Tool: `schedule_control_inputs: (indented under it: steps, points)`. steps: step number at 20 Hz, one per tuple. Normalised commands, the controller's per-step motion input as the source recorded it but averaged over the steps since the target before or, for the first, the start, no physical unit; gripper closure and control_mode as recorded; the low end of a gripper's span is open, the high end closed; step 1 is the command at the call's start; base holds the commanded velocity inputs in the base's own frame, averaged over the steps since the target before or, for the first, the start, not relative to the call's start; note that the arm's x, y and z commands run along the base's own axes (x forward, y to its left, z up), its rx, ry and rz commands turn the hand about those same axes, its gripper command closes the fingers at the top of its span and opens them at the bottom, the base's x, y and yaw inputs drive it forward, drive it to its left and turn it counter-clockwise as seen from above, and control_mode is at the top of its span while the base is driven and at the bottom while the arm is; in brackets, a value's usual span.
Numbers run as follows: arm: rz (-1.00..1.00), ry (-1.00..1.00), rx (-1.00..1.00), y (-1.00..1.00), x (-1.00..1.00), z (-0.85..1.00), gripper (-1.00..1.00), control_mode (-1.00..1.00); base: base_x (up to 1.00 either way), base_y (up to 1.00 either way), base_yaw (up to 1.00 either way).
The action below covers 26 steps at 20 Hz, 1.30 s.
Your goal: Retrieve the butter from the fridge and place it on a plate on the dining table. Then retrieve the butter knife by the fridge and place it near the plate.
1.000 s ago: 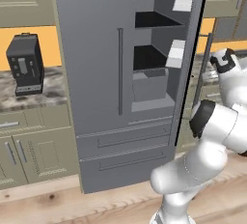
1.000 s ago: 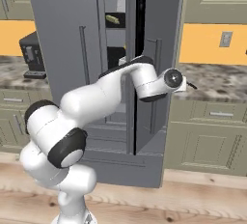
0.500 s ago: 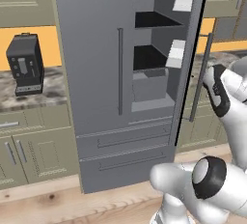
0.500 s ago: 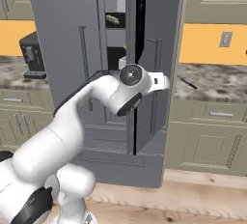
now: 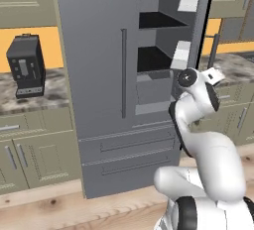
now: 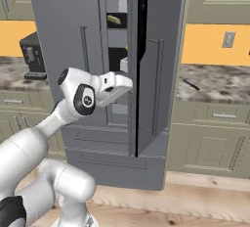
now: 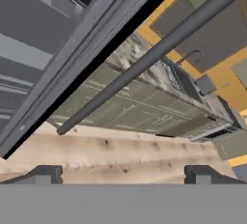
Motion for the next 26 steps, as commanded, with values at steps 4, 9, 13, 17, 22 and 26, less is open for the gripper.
schedule_control_inputs:
  steps: [4,9,13,17,22,26]
  points:
    - [-0.19,0.51,-0.12,0.58,0.35,-0.11,-1.00,-1.00,0.00,0.00,0.00]
    - [-0.05,0.45,0.00,0.15,0.57,0.00,-1.00,-1.00,0.00,0.00,0.00]
    - [0.00,0.26,0.00,0.00,0.40,-0.22,-1.00,-1.00,0.00,0.00,0.00]
    - [0.00,0.08,-0.01,0.00,0.48,-0.49,-1.00,-1.00,0.00,0.00,0.00]
    - [0.01,0.09,0.00,0.00,0.50,-0.45,-1.00,-1.00,0.00,0.00,0.00]
    - [0.02,0.05,-0.02,0.00,0.44,-0.51,-1.00,-1.00,0.00,0.00,0.00]
